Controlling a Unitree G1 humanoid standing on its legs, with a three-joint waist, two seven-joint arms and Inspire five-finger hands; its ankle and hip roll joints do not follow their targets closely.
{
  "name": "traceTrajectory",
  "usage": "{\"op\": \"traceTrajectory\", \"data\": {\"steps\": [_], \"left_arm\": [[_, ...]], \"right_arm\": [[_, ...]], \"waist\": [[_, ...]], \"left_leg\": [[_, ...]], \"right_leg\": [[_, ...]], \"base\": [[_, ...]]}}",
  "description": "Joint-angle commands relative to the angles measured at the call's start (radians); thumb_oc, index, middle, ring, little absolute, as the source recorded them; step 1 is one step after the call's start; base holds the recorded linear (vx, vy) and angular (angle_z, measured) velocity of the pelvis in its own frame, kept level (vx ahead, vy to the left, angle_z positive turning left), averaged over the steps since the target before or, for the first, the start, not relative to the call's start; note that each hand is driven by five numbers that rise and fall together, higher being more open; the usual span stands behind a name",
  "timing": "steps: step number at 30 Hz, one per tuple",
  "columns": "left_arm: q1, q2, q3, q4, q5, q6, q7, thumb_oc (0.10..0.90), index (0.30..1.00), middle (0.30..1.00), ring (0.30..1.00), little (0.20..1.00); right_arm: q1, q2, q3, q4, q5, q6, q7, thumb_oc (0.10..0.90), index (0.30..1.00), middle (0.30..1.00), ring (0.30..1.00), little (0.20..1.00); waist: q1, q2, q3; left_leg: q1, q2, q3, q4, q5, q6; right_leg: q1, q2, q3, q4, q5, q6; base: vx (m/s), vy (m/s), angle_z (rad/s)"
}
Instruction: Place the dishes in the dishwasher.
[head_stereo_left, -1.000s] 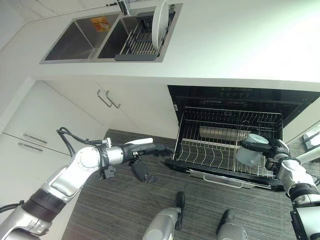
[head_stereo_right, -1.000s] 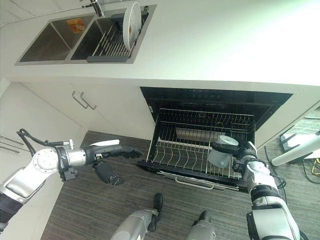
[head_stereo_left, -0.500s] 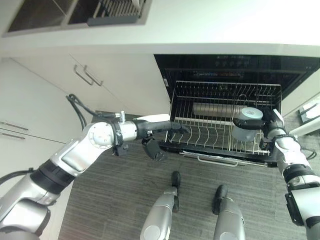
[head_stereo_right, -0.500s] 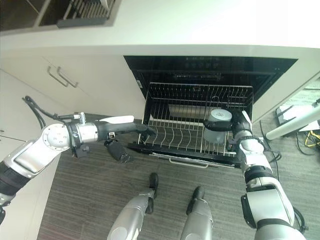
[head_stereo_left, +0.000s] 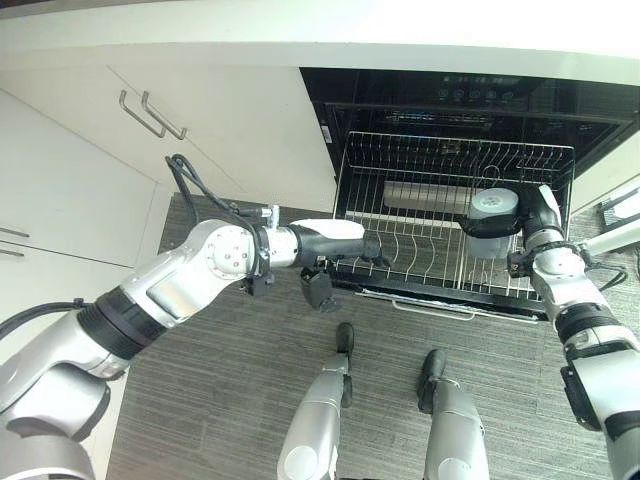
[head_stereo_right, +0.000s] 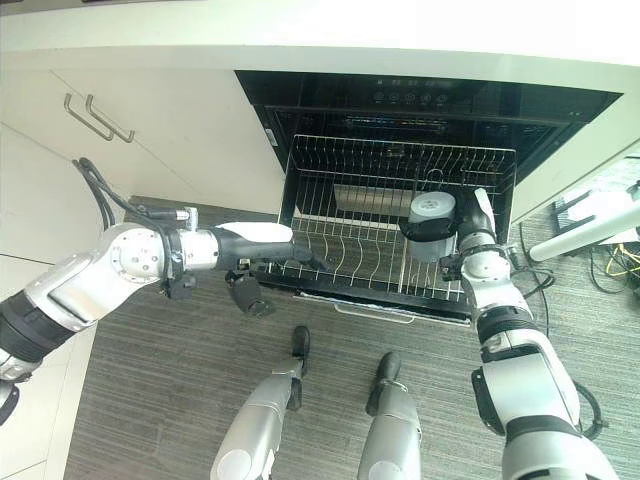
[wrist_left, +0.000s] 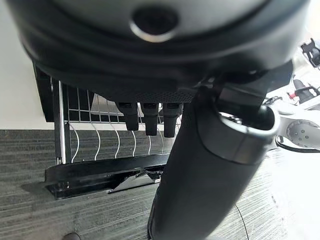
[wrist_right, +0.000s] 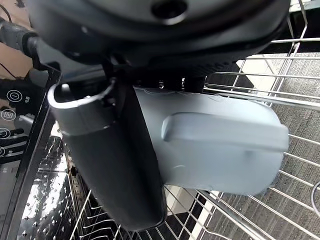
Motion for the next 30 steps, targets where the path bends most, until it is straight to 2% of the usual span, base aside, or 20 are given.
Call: {"op": "traceTrajectory", "data": {"steps": [1,3,5,7,8,10,16,18,23,30], "left_arm": [[-0.09,-0.028,0.087,-0.025,0.021,-0.027,0.016,0.8,0.9,0.9,0.9,0.9],[-0.085,-0.038,0.087,-0.028,0.03,-0.019,0.02,0.8,0.9,0.9,0.9,0.9],[-0.083,-0.047,0.087,-0.033,0.034,-0.01,0.025,0.8,0.9,0.9,0.9,0.9],[-0.081,-0.057,0.085,-0.033,0.034,-0.001,0.042,0.8,0.9,0.9,0.9,0.9],[-0.079,-0.059,0.087,-0.033,0.036,0.0,0.042,0.8,0.9,0.9,0.9,0.9],[-0.065,-0.065,0.096,-0.032,0.04,0.003,0.046,0.8,0.9,0.9,0.9,0.9],[-0.009,-0.077,0.11,-0.038,0.048,0.003,0.084,0.8,0.9,0.9,0.9,0.9],[0.025,-0.091,0.122,-0.046,0.053,0.001,0.105,0.8,0.9,0.9,0.9,0.9],[0.062,-0.089,0.137,-0.06,0.047,0.005,0.12,0.8,0.9,0.9,0.9,0.9],[0.098,-0.08,0.157,-0.073,0.039,-0.003,0.125,0.8,0.9,0.9,0.9,0.9]], "right_arm": [[0.056,0.019,0.025,0.061,0.008,0.091,-0.066,0.8,0.9,0.9,0.9,0.9],[0.055,0.03,0.024,0.061,-0.011,0.112,-0.097,0.8,0.9,0.9,0.9,0.9],[0.06,0.038,0.021,0.063,-0.017,0.1,-0.147,0.8,0.9,0.9,0.9,0.9],[0.059,0.036,0.003,0.049,0.031,0.058,-0.256,0.8,0.9,0.9,0.9,0.9],[0.059,0.035,-0.003,0.045,0.033,0.054,-0.266,0.8,0.9,0.9,0.9,0.9],[0.069,0.029,-0.03,0.022,0.047,0.011,-0.343,0.8,0.9,0.9,0.9,0.9],[0.104,0.015,-0.11,-0.055,0.061,-0.125,-0.456,0.8,0.9,0.9,0.9,0.9],[0.129,0.011,-0.148,-0.119,0.02,-0.201,-0.513,0.8,0.9,0.9,0.9,0.9],[0.167,0.001,-0.185,-0.204,-0.001,-0.267,-0.537,0.8,0.9,0.9,0.9,0.9],[0.225,0.021,-0.215,-0.256,0.059,-0.288,-0.49,0.8,0.9,0.9,0.9,0.9]], "waist": [[0.003,0.03,0.021],[0.002,0.033,0.021],[0.0,0.039,0.021],[-0.005,0.05,0.021],[-0.007,0.051,0.021],[-0.014,0.058,0.021],[-0.039,0.082,0.021],[-0.053,0.098,0.021],[-0.069,0.116,0.016],[-0.085,0.132,0.014]], "left_leg": [[-0.009,-0.026,0.126,0.113,-0.208,0.006],[-0.011,-0.026,0.13,0.113,-0.207,0.006],[-0.012,-0.026,0.133,0.113,-0.206,0.006],[-0.014,-0.027,0.138,0.113,-0.205,0.006],[-0.014,-0.027,0.139,0.113,-0.205,0.005],[-0.013,-0.028,0.142,0.113,-0.205,0.004],[-0.002,-0.03,0.151,0.113,-0.209,0.001],[0.007,-0.033,0.16,0.113,-0.212,0.002],[0.016,-0.037,0.169,0.113,-0.217,0.001],[0.021,-0.036,0.18,0.113,-0.225,0.002]], "right_leg": [[0.033,0.057,0.046,-0.108,0.01,0.037],[0.031,0.055,0.046,-0.108,0.01,0.037],[0.028,0.054,0.046,-0.108,0.014,0.037],[0.023,0.051,0.046,-0.108,0.017,0.039],[0.023,0.05,0.046,-0.108,0.017,0.039],[0.022,0.049,0.049,-0.108,0.016,0.039],[0.023,0.043,0.058,-0.108,0.011,0.039],[0.026,0.036,0.064,-0.108,0.006,0.039],[0.027,0.025,0.068,-0.108,0.002,0.043],[0.022,0.017,0.078,-0.108,0.001,0.045]], "base": [[0.0,0.0,0.0],[-0.01,0.042,0.0],[-0.01,0.059,-0.01],[-0.01,0.071,-0.06],[-0.01,0.072,-0.05],[0.0,0.078,-0.05],[0.01,0.101,-0.07],[0.02,0.163,-0.08],[0.02,0.093,0.03],[0.01,0.051,-0.08]]}}
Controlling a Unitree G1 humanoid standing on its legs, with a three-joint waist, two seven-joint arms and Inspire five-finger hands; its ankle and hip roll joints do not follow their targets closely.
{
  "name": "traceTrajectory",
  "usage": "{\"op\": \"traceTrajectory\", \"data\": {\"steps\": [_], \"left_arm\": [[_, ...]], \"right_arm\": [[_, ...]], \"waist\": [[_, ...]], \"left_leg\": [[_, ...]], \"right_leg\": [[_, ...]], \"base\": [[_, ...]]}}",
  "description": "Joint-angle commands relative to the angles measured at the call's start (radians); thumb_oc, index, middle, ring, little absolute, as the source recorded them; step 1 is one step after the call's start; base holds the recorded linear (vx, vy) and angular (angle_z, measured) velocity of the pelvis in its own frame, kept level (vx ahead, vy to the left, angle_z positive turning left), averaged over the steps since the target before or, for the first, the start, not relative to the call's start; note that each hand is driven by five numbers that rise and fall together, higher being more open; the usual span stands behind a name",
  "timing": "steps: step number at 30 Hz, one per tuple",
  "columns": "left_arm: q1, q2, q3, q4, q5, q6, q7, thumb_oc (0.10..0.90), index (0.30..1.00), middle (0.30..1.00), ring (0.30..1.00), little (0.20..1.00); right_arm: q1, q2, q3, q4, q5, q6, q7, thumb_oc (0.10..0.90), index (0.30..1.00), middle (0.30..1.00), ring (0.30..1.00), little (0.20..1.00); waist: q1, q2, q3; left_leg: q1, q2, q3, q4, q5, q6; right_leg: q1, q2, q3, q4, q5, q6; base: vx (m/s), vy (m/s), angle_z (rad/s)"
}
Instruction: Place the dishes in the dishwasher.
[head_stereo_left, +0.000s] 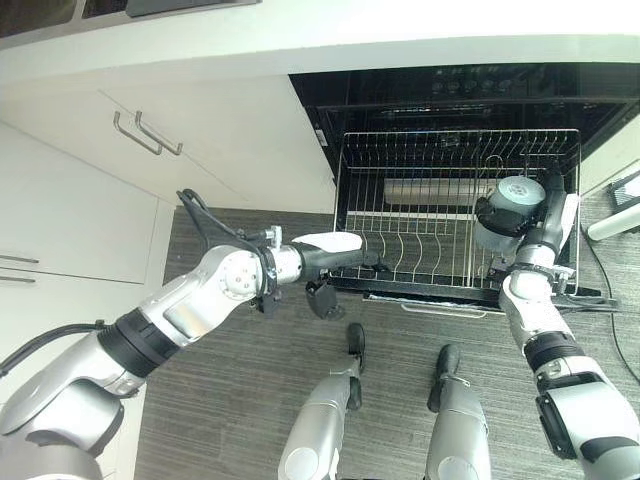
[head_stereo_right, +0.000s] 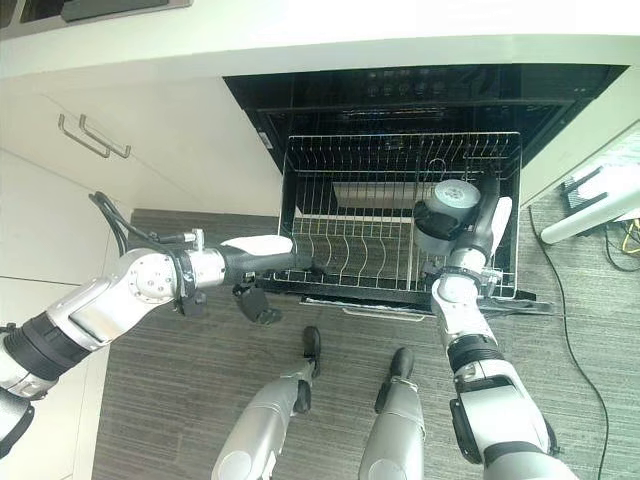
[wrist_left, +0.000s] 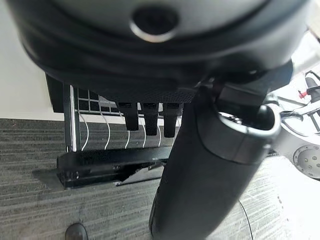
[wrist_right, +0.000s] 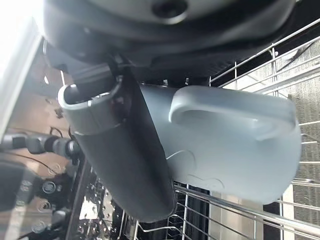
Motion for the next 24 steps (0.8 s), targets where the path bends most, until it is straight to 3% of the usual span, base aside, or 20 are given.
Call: {"op": "traceTrajectory", "data": {"steps": [1,9,11,12,13,14,19,24], "left_arm": [[-0.032,-0.044,0.141,-0.072,-0.002,-0.036,0.037,0.8,0.9,0.9,0.9,0.9],[-0.042,-0.035,0.147,-0.09,-0.025,-0.009,0.036,0.8,0.9,0.9,0.9,0.9],[-0.051,-0.032,0.147,-0.086,-0.035,-0.006,0.031,0.8,0.9,0.9,0.9,0.9],[-0.046,-0.04,0.149,-0.09,-0.031,0.005,0.026,0.8,0.9,0.9,0.9,0.9],[-0.036,-0.032,0.154,-0.095,-0.034,0.01,0.03,0.8,0.9,0.9,0.9,0.9],[-0.007,-0.03,0.175,-0.088,-0.002,-0.025,0.01,0.8,0.9,0.9,0.9,0.9],[0.014,-0.046,0.163,-0.069,0.027,-0.042,0.033,0.8,0.9,0.9,0.9,0.9],[0.04,-0.061,0.175,-0.071,0.043,-0.033,0.047,0.8,0.9,0.9,0.9,0.9]], "right_arm": [[0.046,-0.102,-0.096,-0.034,0.041,-0.068,-0.045,0.8,0.9,0.9,0.9,0.9],[0.084,-0.07,-0.085,-0.068,0.009,-0.045,-0.059,0.8,0.9,0.9,0.9,0.9],[0.09,-0.066,-0.079,-0.073,-0.009,-0.057,-0.081,0.8,0.9,0.9,0.9,0.9],[0.095,-0.06,-0.083,-0.118,0.07,-0.095,-0.044,0.8,0.9,0.9,0.9,0.9],[0.117,-0.06,-0.088,-0.174,0.036,-0.094,-0.018,0.8,0.9,0.9,0.9,0.9],[0.146,-0.051,-0.086,-0.233,0.1,-0.031,0.004,0.8,0.9,0.9,0.9,0.9],[0.167,-0.047,-0.092,-0.279,0.062,-0.115,-0.016,0.8,0.9,0.9,0.9,0.9],[0.193,-0.059,-0.105,-0.377,-0.007,-0.13,-0.029,0.8,0.9,0.9,0.9,0.9]], "waist": [[-0.052,0.121,0.015],[-0.063,0.126,0.012],[-0.066,0.128,0.01],[-0.067,0.127,0.009],[-0.073,0.124,0.01],[-0.072,0.116,0.012],[-0.077,0.107,0.012],[-0.089,0.113,0.012]], "left_leg": [[-0.002,0.006,0.082,0.149,-0.221,-0.025],[-0.001,0.007,0.09,0.149,-0.225,-0.023],[0.0,0.009,0.094,0.149,-0.224,-0.023],[0.003,0.011,0.094,0.149,-0.225,-0.023],[0.004,0.012,0.092,0.149,-0.226,-0.023],[-0.002,0.012,0.088,0.149,-0.226,-0.021],[-0.004,0.015,0.09,0.149,-0.227,-0.018],[-0.007,0.011,0.092,0.149,-0.226,-0.018]], "right_leg": [[0.036,0.066,0.013,-0.071,-0.033,0.008],[0.028,0.061,0.021,-0.071,-0.03,0.012],[0.027,0.059,0.023,-0.071,-0.028,0.012],[0.03,0.058,0.025,-0.071,-0.028,0.014],[0.029,0.06,0.025,-0.071,-0.028,0.015],[0.022,0.063,0.027,-0.071,-0.026,0.014],[0.02,0.064,0.026,-0.071,-0.023,0.016],[0.015,0.064,0.031,-0.071,-0.027,0.017]], "base": [[0.0,0.031,0.0],[0.0,0.0,0.0],[0.02,0.006,0.0],[0.04,0.011,0.0],[0.0,0.0,0.0],[-0.03,-0.041,-0.03],[-0.01,-0.018,0.0],[0.0,0.036,-0.03]]}}
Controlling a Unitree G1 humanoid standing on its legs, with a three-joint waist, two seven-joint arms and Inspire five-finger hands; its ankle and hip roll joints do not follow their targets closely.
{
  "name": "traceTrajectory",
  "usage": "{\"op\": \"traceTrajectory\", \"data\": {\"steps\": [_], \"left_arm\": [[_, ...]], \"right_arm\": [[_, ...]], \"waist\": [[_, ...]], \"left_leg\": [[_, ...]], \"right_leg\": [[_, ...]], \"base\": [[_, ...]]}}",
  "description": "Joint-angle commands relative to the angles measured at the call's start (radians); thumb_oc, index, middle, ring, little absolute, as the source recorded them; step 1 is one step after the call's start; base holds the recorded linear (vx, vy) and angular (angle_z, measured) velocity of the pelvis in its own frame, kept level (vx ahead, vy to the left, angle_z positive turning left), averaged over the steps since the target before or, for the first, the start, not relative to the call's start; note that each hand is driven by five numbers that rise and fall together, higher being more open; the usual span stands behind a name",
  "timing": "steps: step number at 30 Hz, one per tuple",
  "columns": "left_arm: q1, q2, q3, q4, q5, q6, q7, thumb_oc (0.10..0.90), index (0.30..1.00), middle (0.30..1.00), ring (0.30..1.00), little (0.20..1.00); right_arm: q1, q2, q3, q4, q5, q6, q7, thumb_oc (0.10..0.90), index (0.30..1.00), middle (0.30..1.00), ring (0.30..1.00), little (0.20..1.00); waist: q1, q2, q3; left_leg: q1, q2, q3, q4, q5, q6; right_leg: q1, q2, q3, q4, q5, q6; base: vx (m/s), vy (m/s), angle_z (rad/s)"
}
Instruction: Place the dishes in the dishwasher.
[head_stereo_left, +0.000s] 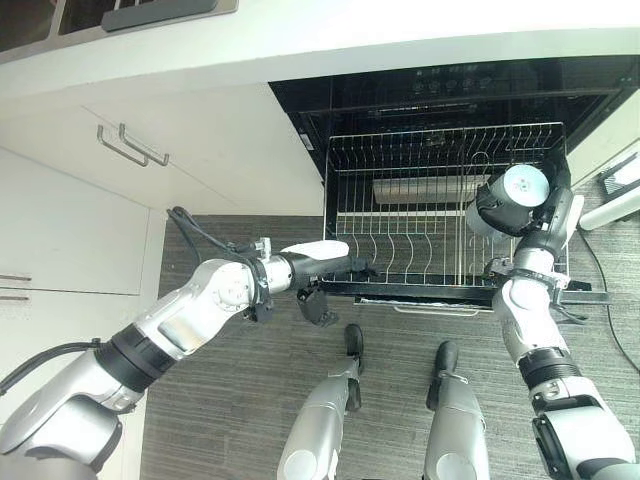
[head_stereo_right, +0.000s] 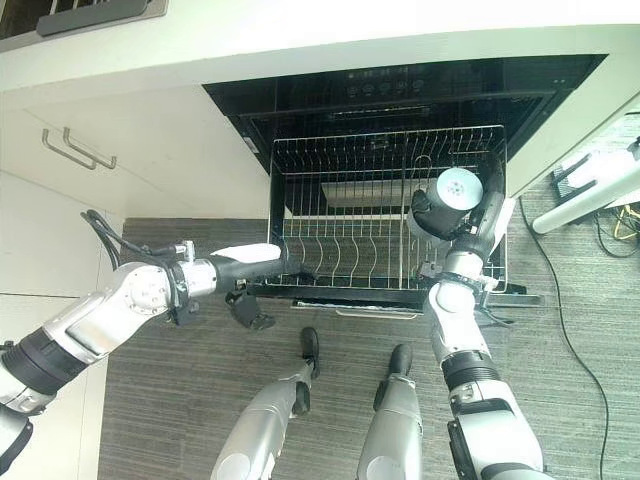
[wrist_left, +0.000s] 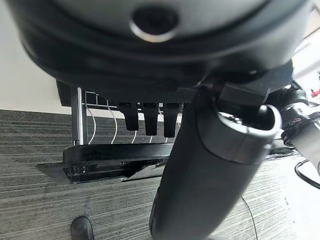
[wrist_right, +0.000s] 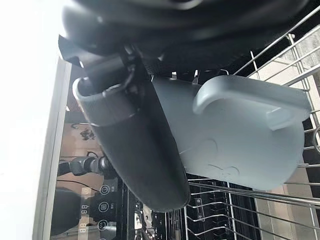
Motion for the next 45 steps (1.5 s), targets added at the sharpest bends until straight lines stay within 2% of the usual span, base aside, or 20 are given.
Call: {"op": "traceTrajectory", "data": {"steps": [1,7,10,12,13,14,15,16,18,19,22,23,25,28,33,36,40,42,44,45], "left_arm": [[-0.046,-0.057,0.11,-0.068,0.005,-0.05,0.042,0.8,0.9,0.9,0.9,0.9],[-0.035,-0.061,0.115,-0.066,0.013,-0.056,0.038,0.8,0.9,0.9,0.9,0.9],[-0.031,-0.057,0.117,-0.063,0.015,-0.064,0.036,0.8,0.9,0.9,0.9,0.9],[-0.032,-0.049,0.115,-0.07,0.008,-0.057,0.037,0.8,0.9,0.9,0.9,0.9],[-0.039,-0.037,0.112,-0.076,-0.002,-0.051,0.038,0.8,0.9,0.9,0.9,0.9],[-0.055,-0.026,0.11,-0.074,-0.008,-0.053,0.024,0.8,0.9,0.9,0.9,0.9],[-0.064,-0.021,0.109,-0.072,-0.008,-0.054,0.016,0.8,0.9,0.9,0.9,0.9],[-0.099,0.01,0.09,-0.07,-0.018,-0.055,-0.002,0.8,0.9,0.9,0.9,0.9],[-0.122,0.018,0.079,-0.066,-0.019,-0.054,-0.01,0.8,0.9,0.9,0.9,0.9],[-0.138,0.022,0.069,-0.066,-0.015,-0.051,-0.02,0.8,0.9,0.9,0.9,0.9],[-0.155,0.017,0.065,-0.072,0.021,-0.047,-0.052,0.8,0.9,0.9,0.9,0.9],[-0.153,0.01,0.069,-0.071,0.04,-0.05,-0.062,0.8,0.9,0.9,0.9,0.9],[-0.145,0.009,0.071,-0.073,0.054,-0.052,-0.058,0.8,0.9,0.9,0.9,0.9],[-0.126,0.001,0.081,-0.078,0.07,-0.055,-0.055,0.8,0.9,0.9,0.9,0.9],[-0.09,-0.01,0.084,-0.076,0.096,-0.069,-0.039,0.8,0.9,0.9,0.9,0.9],[-0.084,-0.003,0.093,-0.085,0.092,-0.067,-0.047,0.8,0.9,0.9,0.9,0.9],[-0.085,0.006,0.087,-0.084,0.09,-0.075,-0.047,0.8,0.9,0.9,0.9,0.9],[-0.087,0.011,0.083,-0.078,0.096,-0.088,-0.046,0.8,0.9,0.9,0.9,0.9],[-0.09,0.009,0.08,-0.073,0.102,-0.097,-0.052,0.8,0.9,0.9,0.9,0.9],[-0.093,0.008,0.077,-0.069,0.104,-0.101,-0.056,0.8,0.9,0.9,0.9,0.9]], "right_arm": [[0.072,-0.093,-0.066,-0.13,-0.058,-0.085,-0.002,0.8,0.9,0.9,0.9,0.9],[0.085,-0.085,-0.058,-0.141,-0.006,-0.094,0.044,0.8,0.9,0.9,0.9,0.9],[0.097,-0.075,-0.065,-0.145,0.114,-0.033,0.126,0.8,0.9,0.9,0.9,0.9],[0.107,-0.068,-0.067,-0.122,0.138,0.128,0.17,0.8,0.9,0.9,0.9,0.9],[0.108,-0.071,-0.062,-0.096,0.113,0.262,0.199,0.8,0.9,0.9,0.9,0.9],[0.103,-0.074,-0.031,-0.039,0.066,0.43,0.233,0.8,0.9,0.9,0.9,0.9],[0.097,-0.075,-0.013,-0.018,0.04,0.473,0.227,0.8,0.9,0.9,0.9,0.9],[0.074,-0.095,0.061,0.051,-0.06,0.573,0.197,0.8,0.9,0.9,0.9,0.9],[0.047,-0.111,0.094,0.084,-0.075,0.614,0.197,0.8,0.9,0.9,0.9,0.9],[0.023,-0.123,0.119,0.109,-0.121,0.661,0.198,0.8,0.9,0.9,0.9,0.9],[-0.047,-0.148,0.161,0.166,-0.237,0.69,0.144,0.8,0.9,0.9,0.9,0.9],[-0.077,-0.154,0.176,0.174,-0.351,0.695,0.085,0.8,0.9,0.9,0.9,0.9],[-0.092,-0.164,0.192,0.162,-0.417,0.718,0.076,0.8,0.9,0.9,0.9,0.9],[-0.097,-0.172,0.209,0.141,-0.472,0.761,0.073,0.8,0.9,0.9,0.9,0.9],[-0.085,-0.185,0.229,0.127,-0.526,0.76,0.085,0.8,0.9,0.9,0.9,0.9],[-0.088,-0.203,0.245,0.116,-0.596,0.79,0.191,0.8,0.9,0.9,0.9,0.9],[-0.098,-0.206,0.278,0.13,-0.609,0.818,0.258,0.8,0.9,0.9,0.9,0.9],[-0.109,-0.201,0.295,0.176,-0.604,0.907,0.356,0.8,0.9,0.9,0.9,0.9],[-0.108,-0.189,0.305,0.247,-0.569,0.945,0.376,0.8,0.9,0.9,0.9,0.9],[-0.106,-0.182,0.309,0.283,-0.537,0.939,0.343,0.8,0.9,0.9,0.9,0.9]], "waist": [[-0.059,0.113,0.012],[-0.061,0.115,0.011],[-0.061,0.114,0.011],[-0.062,0.108,0.011],[-0.062,0.107,0.012],[-0.056,0.098,0.014],[-0.052,0.092,0.015],[-0.039,0.064,0.023],[-0.031,0.055,0.023],[-0.022,0.043,0.023],[-0.001,0.023,0.023],[0.007,0.016,0.023],[0.01,0.013,0.023],[0.012,0.014,0.023],[0.011,0.012,0.023],[0.013,0.013,0.023],[0.018,0.006,0.023],[0.025,0.001,0.023],[0.031,-0.002,0.023],[0.034,-0.003,0.023]], "left_leg": [[-0.011,0.009,0.079,0.162,-0.226,-0.02],[-0.01,0.01,0.08,0.162,-0.226,-0.021],[-0.012,0.01,0.079,0.162,-0.226,-0.021],[-0.003,0.006,0.078,0.162,-0.234,-0.022],[-0.006,0.008,0.076,0.162,-0.231,-0.022],[-0.008,0.014,0.079,0.162,-0.231,-0.02],[-0.011,0.018,0.081,0.162,-0.23,-0.02],[-0.008,0.023,0.079,0.162,-0.233,-0.018],[-0.019,0.029,0.078,0.162,-0.225,-0.016],[-0.022,0.029,0.075,0.162,-0.226,-0.016],[-0.041,0.033,0.065,0.162,-0.221,-0.012],[-0.048,0.032,0.061,0.162,-0.219,-0.011],[-0.054,0.031,0.057,0.162,-0.217,-0.011],[-0.063,0.032,0.056,0.162,-0.21,-0.011],[-0.055,0.028,0.059,0.162,-0.215,-0.013],[-0.056,0.031,0.059,0.162,-0.21,-0.016],[-0.05,0.031,0.059,0.162,-0.213,-0.017],[-0.057,0.035,0.057,0.162,-0.208,-0.018],[-0.061,0.038,0.057,0.162,-0.208,-0.019],[-0.061,0.039,0.057,0.162,-0.208,-0.019]], "right_leg": [[0.018,0.064,0.026,-0.067,-0.025,0.016],[0.017,0.061,0.027,-0.067,-0.024,0.016],[0.015,0.061,0.027,-0.067,-0.024,0.015],[0.024,0.059,0.028,-0.067,-0.034,0.019],[0.02,0.062,0.026,-0.067,-0.028,0.018],[0.018,0.062,0.025,-0.067,-0.024,0.016],[0.016,0.063,0.025,-0.067,-0.021,0.015],[0.022,0.062,0.016,-0.067,-0.015,0.021],[0.014,0.067,0.01,-0.067,-0.004,0.019],[0.014,0.068,0.007,-0.067,-0.005,0.022],[0.002,0.08,0.003,-0.067,0.003,0.023],[-0.002,0.086,0.003,-0.067,0.003,0.023],[-0.005,0.09,0.003,-0.067,0.003,0.023],[-0.011,0.095,0.002,-0.067,0.008,0.019],[0.001,0.089,-0.003,-0.067,-0.005,0.02],[0.0,0.089,-0.01,-0.067,-0.001,0.018],[0.007,0.087,-0.014,-0.067,-0.006,0.019],[0.002,0.089,-0.019,-0.067,-0.001,0.017],[0.0,0.09,-0.021,-0.067,0.001,0.017],[0.001,0.091,-0.023,-0.067,0.002,0.017]], "base": [[0.0,0.0,0.0],[0.0,0.001,-0.01],[0.0,0.001,-0.03],[0.0,0.0,0.0],[-0.02,-0.076,-0.01],[-0.06,-0.111,-0.01],[-0.06,-0.262,0.02],[-0.05,-0.235,0.02],[-0.07,-0.203,0.04],[-0.09,-0.196,0.07],[-0.06,-0.179,0.12],[-0.06,-0.082,0.14],[-0.04,-0.044,0.07],[0.0,0.0,0.0],[0.0,0.006,0.01],[0.0,0.0,0.0],[0.01,-0.017,0.0],[-0.03,-0.058,0.0],[-0.03,-0.07,0.02],[0.01,-0.074,0.05]]}}
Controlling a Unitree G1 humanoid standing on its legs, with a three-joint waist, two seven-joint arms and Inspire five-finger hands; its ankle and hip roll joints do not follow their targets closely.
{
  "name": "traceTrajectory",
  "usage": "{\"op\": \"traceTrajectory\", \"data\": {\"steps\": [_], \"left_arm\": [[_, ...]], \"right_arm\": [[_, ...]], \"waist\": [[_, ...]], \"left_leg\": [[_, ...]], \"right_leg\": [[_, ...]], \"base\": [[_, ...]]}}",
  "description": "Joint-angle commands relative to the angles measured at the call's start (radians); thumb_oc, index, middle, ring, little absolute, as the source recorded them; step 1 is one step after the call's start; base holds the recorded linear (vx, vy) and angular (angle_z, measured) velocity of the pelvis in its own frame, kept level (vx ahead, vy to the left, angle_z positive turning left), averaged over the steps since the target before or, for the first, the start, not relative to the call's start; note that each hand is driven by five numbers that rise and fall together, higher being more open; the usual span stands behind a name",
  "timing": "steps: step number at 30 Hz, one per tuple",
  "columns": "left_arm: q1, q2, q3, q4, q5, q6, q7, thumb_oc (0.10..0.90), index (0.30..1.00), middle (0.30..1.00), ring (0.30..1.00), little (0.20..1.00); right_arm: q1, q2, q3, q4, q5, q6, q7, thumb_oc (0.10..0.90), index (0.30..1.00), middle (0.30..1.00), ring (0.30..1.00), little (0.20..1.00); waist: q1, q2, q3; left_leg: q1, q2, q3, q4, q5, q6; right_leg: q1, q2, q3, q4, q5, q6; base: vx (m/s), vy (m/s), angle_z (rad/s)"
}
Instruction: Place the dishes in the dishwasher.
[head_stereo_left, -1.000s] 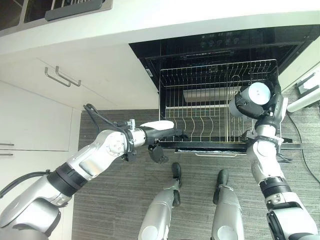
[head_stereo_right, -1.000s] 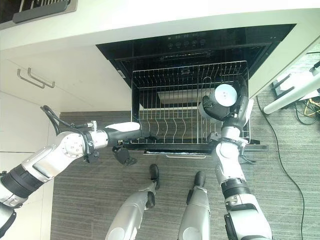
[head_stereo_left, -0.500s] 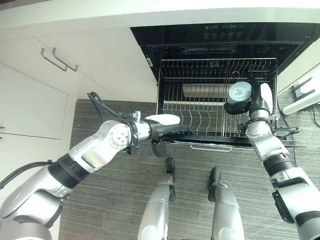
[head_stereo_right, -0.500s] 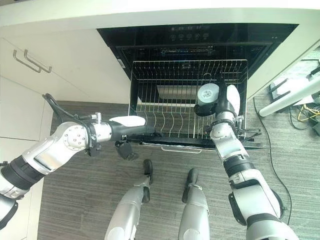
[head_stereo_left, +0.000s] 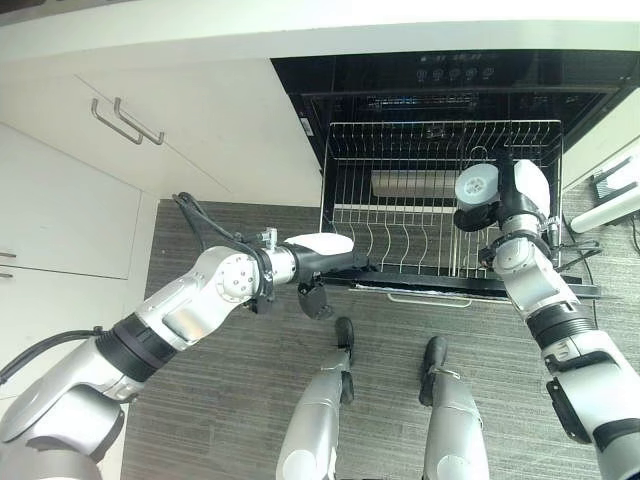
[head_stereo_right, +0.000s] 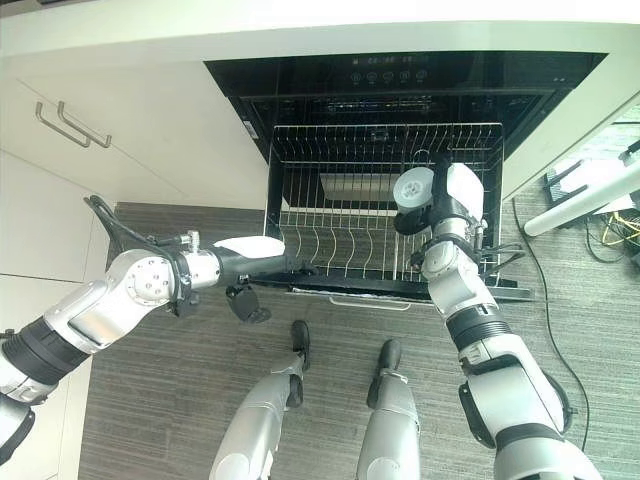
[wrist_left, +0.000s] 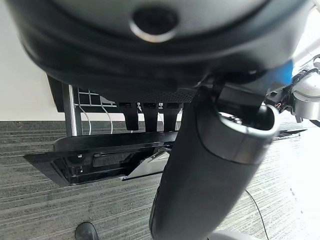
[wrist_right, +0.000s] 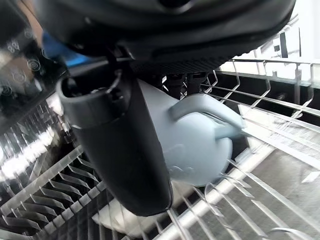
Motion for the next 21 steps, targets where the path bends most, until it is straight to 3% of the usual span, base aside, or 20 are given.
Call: {"op": "traceTrajectory", "data": {"steps": [1,4,9,11,13,16,21], "left_arm": [[-0.032,0.008,0.09,-0.066,0.026,-0.095,-0.01,0.8,0.9,0.9,0.9,0.9],[-0.048,-0.016,0.066,-0.057,0.039,-0.093,-0.002,0.8,0.9,0.9,0.9,0.9],[-0.049,-0.033,0.047,-0.053,0.034,-0.083,0.022,0.8,0.9,0.9,0.9,0.9],[-0.046,-0.037,0.037,-0.051,0.03,-0.08,0.038,0.8,0.9,0.9,0.9,0.9],[-0.044,-0.039,0.033,-0.047,0.025,-0.084,0.043,0.8,0.9,0.9,0.9,0.9],[-0.058,-0.036,0.006,-0.048,0.02,-0.082,0.047,0.8,0.9,0.9,0.9,0.9],[-0.073,-0.008,0.007,-0.082,0.023,-0.073,0.0,0.8,0.9,0.9,0.9,0.9]], "right_arm": [[0.156,-0.038,0.035,0.268,0.071,0.198,0.02,0.8,0.9,0.9,0.9,0.9],[0.12,-0.013,-0.002,0.387,0.225,0.138,-0.169,0.8,0.9,0.9,0.9,0.9],[0.131,-0.007,-0.083,0.429,0.408,0.047,-0.286,0.8,0.9,0.9,0.9,0.9],[0.145,-0.008,-0.122,0.443,0.474,0.033,-0.223,0.8,0.9,0.9,0.9,0.9],[0.16,-0.002,-0.145,0.472,0.469,0.069,-0.128,0.8,0.9,0.9,0.9,0.9],[0.175,0.001,-0.114,0.562,0.347,0.145,0.018,0.8,0.9,0.9,0.9,0.9],[0.139,-0.032,-0.077,0.633,0.309,0.191,0.213,0.8,0.9,0.9,0.9,0.9]], "waist": [[0.018,0.0,0.02],[0.027,0.008,0.02],[0.02,0.026,0.02],[0.015,0.033,0.02],[0.013,0.036,0.02],[0.022,0.033,0.02],[0.046,0.015,0.02]], "left_leg": [[0.004,-0.015,0.083,0.13,-0.237,-0.013],[0.004,-0.019,0.083,0.13,-0.238,-0.011],[0.012,-0.023,0.089,0.13,-0.241,-0.009],[0.017,-0.026,0.092,0.13,-0.242,-0.008],[0.026,-0.024,0.098,0.13,-0.243,-0.008],[0.03,-0.02,0.101,0.13,-0.24,-0.006],[0.026,-0.013,0.093,0.13,-0.238,-0.005]], "right_leg": [[0.033,0.036,0.013,-0.087,-0.009,0.05],[0.036,0.034,0.011,-0.087,-0.009,0.051],[0.04,0.03,0.01,-0.087,-0.01,0.05],[0.042,0.027,0.01,-0.087,-0.011,0.048],[0.048,0.022,0.008,-0.087,-0.01,0.046],[0.052,0.017,0.0,-0.087,-0.001,0.048],[0.055,0.021,-0.01,-0.087,0.006,0.051]], "base": [[0.01,-0.064,0.1],[-0.01,-0.02,0.05],[0.0,0.054,0.03],[0.02,0.074,0.0],[0.03,0.039,-0.01],[0.02,-0.041,0.03],[0.0,-0.104,0.04]]}}
